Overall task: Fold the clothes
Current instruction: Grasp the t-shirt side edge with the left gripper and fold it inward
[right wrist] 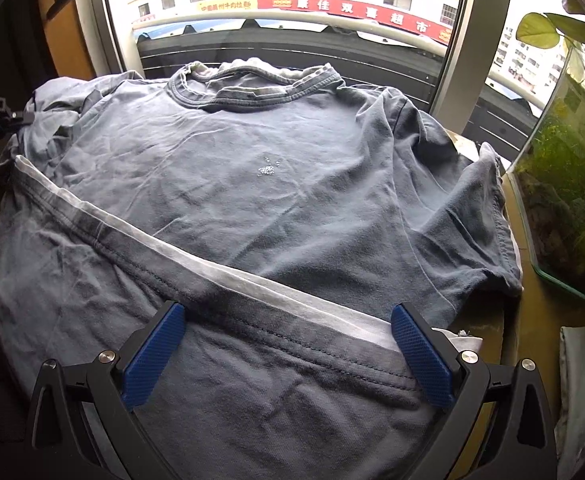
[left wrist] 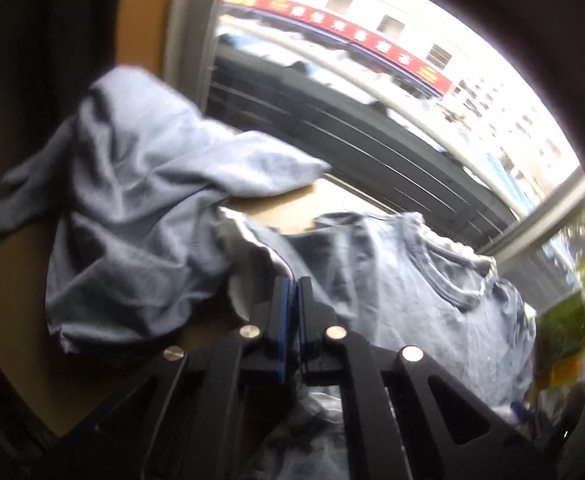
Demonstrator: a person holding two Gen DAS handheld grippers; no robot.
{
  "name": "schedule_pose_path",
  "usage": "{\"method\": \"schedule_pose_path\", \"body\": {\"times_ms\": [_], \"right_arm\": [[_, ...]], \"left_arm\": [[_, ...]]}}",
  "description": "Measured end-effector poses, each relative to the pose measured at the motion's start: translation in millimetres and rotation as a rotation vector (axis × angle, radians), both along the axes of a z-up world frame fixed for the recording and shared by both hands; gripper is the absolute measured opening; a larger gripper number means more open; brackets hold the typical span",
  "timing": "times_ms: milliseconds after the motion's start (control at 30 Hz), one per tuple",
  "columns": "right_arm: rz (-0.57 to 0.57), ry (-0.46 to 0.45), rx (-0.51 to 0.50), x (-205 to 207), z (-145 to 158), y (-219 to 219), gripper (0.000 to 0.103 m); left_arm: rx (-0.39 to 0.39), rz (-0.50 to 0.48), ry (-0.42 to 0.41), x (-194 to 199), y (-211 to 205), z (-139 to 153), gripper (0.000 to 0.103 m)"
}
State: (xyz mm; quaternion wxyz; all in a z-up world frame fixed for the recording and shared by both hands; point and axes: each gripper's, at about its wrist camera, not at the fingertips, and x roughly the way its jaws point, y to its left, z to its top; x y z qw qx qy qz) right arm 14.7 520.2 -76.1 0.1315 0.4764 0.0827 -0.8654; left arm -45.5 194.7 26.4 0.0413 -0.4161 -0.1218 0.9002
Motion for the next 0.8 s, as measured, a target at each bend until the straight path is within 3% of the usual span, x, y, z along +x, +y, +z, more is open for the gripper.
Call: {"method": "schedule_pose_path", "body": {"times_ms": [67,133,200,267,300,433,500,633,700,800], "right_arm": [[0.002,0.003,-0.002,2,0,0,0.102],[0.003,0.004,-0.002,3,0,1,0.102],[0.004,0.005,-0.003,4,1,2,0.102],[0.005,0.012,-0.006,6,1,3,0.102],[0.006,0.015,-0.007,7,1,4,0.102],[0.011,0.016,-0.01,8,1,6,0.102],[0.011,0.018,-0.011,8,1,6,0.102],[0.015,0.011,-0.007,7,0,6,0.102],[0.017,0.008,-0.006,7,0,6,0.102],[0.019,0.009,-0.008,8,0,7,0.102]], "left_arm": [[-0.11,-0.152,0.062,13,51,12,0.004],[-0.224,-0.307,0.069,28,106,4,0.005],[-0.351,-0.433,0.012,37,151,-25,0.007],[-0.395,-0.497,-0.096,39,172,-59,0.008],[-0.395,-0.511,-0.127,40,174,-69,0.007],[-0.44,-0.418,-0.021,45,151,-59,0.009],[-0.476,-0.32,0.032,36,131,-60,0.008],[-0.328,-0.131,-0.021,3,65,-79,0.014],[-0.19,-0.127,-0.009,-2,35,-81,0.014],[-0.127,-0.154,0.014,3,23,-78,0.014]]}}
